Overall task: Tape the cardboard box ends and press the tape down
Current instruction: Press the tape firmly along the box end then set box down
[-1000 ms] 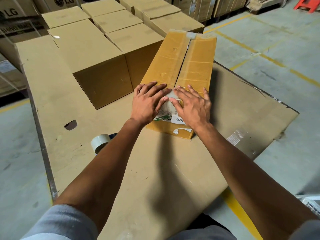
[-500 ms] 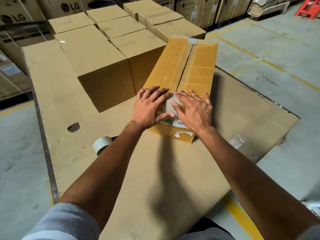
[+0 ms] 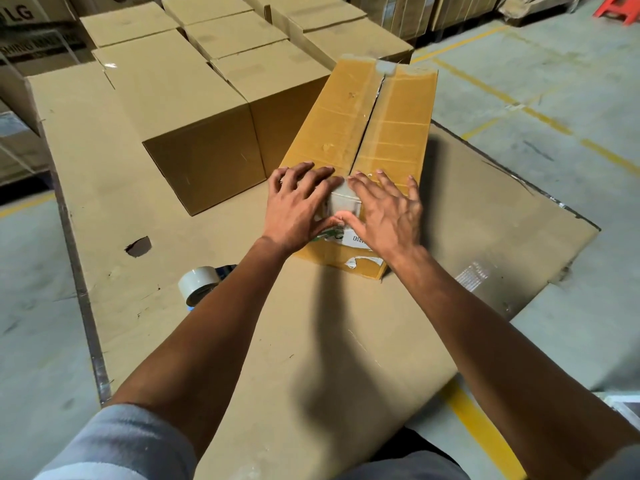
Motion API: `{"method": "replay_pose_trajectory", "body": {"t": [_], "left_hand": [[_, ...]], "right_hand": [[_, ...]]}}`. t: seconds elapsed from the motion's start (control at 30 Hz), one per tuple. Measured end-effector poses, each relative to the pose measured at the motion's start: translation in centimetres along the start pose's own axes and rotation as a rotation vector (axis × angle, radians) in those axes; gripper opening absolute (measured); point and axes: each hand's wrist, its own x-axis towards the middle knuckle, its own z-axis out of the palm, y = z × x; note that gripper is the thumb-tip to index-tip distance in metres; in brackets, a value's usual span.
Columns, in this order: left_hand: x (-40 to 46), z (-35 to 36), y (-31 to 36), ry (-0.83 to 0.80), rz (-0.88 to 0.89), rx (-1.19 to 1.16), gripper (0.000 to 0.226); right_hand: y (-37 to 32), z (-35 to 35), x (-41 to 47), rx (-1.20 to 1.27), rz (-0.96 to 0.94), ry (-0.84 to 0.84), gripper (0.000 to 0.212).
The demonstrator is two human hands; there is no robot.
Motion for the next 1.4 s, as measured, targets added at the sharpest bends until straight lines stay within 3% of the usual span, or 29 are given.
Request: {"method": "replay_pose_trajectory", "body": {"t": [0.13,0.3,0.4,0.6,0.77,0.93,1.0,1.1,1.2,1.3,1.4], "left_hand": [[-0.1,-0.6,-0.3,-0.041,0.032,0.002,0.091],[0.0,-1.1,-0.2,0.009,0.003,-0.074,0.055],[0.1,-0.6,0.0,0.038,-0.039,-0.064,0.047],[0.2,0.0,-0.8,0.018,0.008,-0.052,0.059],[0.0,-0.6,-1.3,-0.113,0.061,-0.034,0.081],[1.0,-2.6,-0.2,-0.102,-0.051,-0.202,0.065],[2.2,-3.6,0.2,-0.114,-0.134,-0.285,0.067],[4.9,-4.0,-0.4,-0.214,-0.16,-0.333,0.078],[7.1,-4.0,-1.0,-0.485,-0.144,-0.348,0.087],[8.2,-4.0,-1.5,-0.667,-0.149,-0.372,0.076],[8.5,-4.0,-1.3,-0.669,-0.222,-0.403,0.077]], "right_hand": [[0.3,-0.5,-0.2,-0.017,-0.029,-0.045,0.078],[-0.2,-0.8,0.0,0.101,0.059,-0.01,0.06],[-0.2,-0.6,-0.2,0.084,0.04,0.018,0.06],[0.8,-0.2,-0.2,-0.025,-0.088,-0.019,0.072],[1.2,-0.9,-0.4,-0.052,-0.116,-0.149,0.099],[0.8,-2.3,0.5,0.263,0.043,-0.107,0.06],[0.7,-3.1,1.5,0.376,0.133,-0.124,0.055],[1.2,-3.9,3.6,0.431,0.197,-0.274,0.08],[2.6,-4.4,5.4,0.428,0.275,-0.501,0.109],[2.8,-4.1,5.7,0.386,0.286,-0.582,0.108],[2.1,-3.5,5.4,0.313,0.296,-0.516,0.095]]}}
